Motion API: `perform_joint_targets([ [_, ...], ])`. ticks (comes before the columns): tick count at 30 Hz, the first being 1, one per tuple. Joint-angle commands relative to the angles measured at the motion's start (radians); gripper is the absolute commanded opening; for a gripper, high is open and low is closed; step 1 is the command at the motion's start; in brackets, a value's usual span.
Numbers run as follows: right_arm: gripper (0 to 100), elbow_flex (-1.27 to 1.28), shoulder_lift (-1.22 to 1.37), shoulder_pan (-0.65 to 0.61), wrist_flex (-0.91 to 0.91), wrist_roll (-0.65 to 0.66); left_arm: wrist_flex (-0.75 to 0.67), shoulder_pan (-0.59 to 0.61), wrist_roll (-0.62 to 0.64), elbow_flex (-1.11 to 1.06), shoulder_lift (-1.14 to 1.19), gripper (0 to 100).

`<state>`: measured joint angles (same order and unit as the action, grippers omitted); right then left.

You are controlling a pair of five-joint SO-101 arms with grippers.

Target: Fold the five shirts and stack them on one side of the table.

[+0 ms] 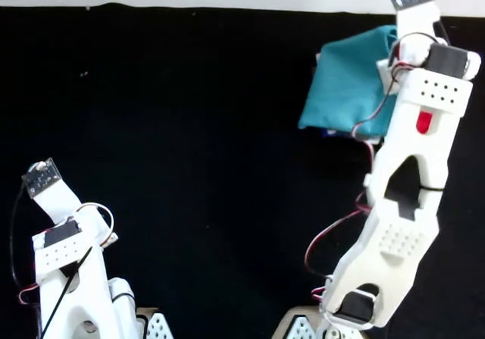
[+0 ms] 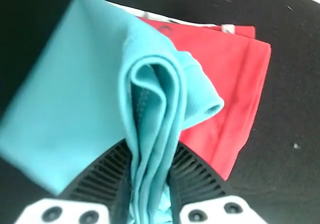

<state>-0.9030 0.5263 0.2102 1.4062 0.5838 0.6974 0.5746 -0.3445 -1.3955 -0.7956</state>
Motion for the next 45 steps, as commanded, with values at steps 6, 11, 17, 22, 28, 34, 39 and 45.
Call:
perform_joint_targets([
  [6,0.9,-0.007,0.105,0.071,-0.22,0.123,-0.02,-0.015,0.005,-0.001,0.005,1],
  [11,1.8,-0.005,0.12,0.085,-0.303,0.132,-0.02,-0.015,0.005,-0.001,0.005,1],
  [17,3.0,-0.007,0.142,0.122,-0.354,0.135,-0.02,-0.015,0.005,-0.001,0.007,1],
  [22,6.3,-0.007,0.145,0.127,-0.361,0.135,-0.026,-0.015,0.005,-0.002,0.007,1],
  [28,26.1,-0.016,0.139,0.128,-0.363,0.13,-0.032,-0.015,0.041,-0.002,0.008,1],
  [34,22.3,-0.165,0.145,0.096,-0.363,0.127,-0.032,-0.015,0.043,-0.002,0.008,1],
  [39,15.0,-0.283,0.147,0.048,-0.378,0.028,-0.032,-0.015,0.043,-0.002,0.008,1],
  [45,3.9,-0.159,0.173,-0.01,-0.57,-0.009,-0.032,-0.015,0.043,-0.002,0.008,1],
])
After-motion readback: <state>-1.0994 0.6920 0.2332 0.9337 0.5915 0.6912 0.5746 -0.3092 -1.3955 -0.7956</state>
